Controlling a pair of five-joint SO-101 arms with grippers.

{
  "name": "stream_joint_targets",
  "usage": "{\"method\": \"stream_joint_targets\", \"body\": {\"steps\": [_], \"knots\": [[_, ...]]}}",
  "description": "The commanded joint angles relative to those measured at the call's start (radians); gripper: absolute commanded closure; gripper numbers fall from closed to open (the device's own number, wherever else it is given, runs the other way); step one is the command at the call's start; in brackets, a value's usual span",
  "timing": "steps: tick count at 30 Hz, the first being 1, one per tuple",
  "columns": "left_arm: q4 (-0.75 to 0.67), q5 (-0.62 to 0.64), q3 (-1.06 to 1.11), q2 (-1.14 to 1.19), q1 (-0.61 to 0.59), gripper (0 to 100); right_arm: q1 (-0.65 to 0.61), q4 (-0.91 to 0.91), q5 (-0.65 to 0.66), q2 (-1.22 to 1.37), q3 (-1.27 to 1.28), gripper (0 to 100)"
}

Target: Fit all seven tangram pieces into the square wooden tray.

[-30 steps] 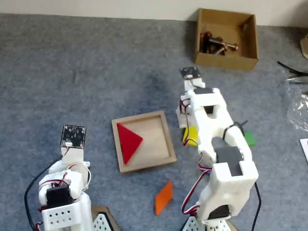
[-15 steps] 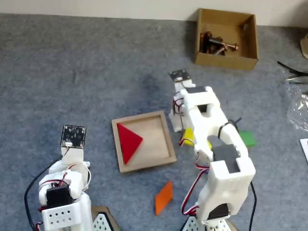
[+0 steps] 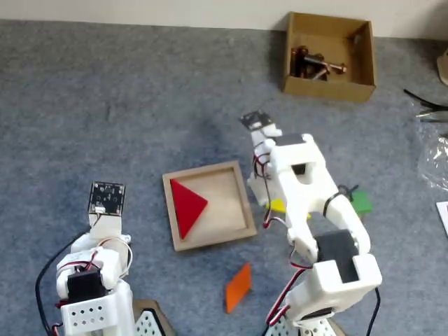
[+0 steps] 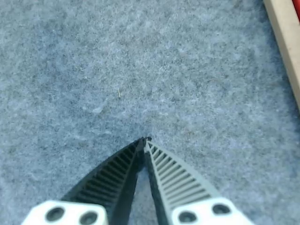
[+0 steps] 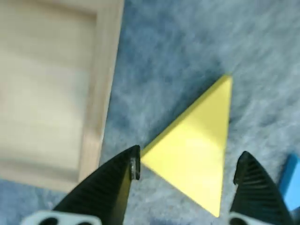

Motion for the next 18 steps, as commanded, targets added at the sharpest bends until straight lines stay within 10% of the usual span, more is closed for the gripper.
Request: {"method": "stream_joint_targets", "body": {"steps": [1, 18], "knots": [[0.005, 0.005, 0.019, -0.005, -0.013, 99, -0.012, 0.002, 0.063, -0.064, 0.016, 69.7], [0.005, 0.005, 0.019, -0.005, -0.013, 99, -0.012, -0.142, 0.075, -0.059, 0.107, 69.5]]}}
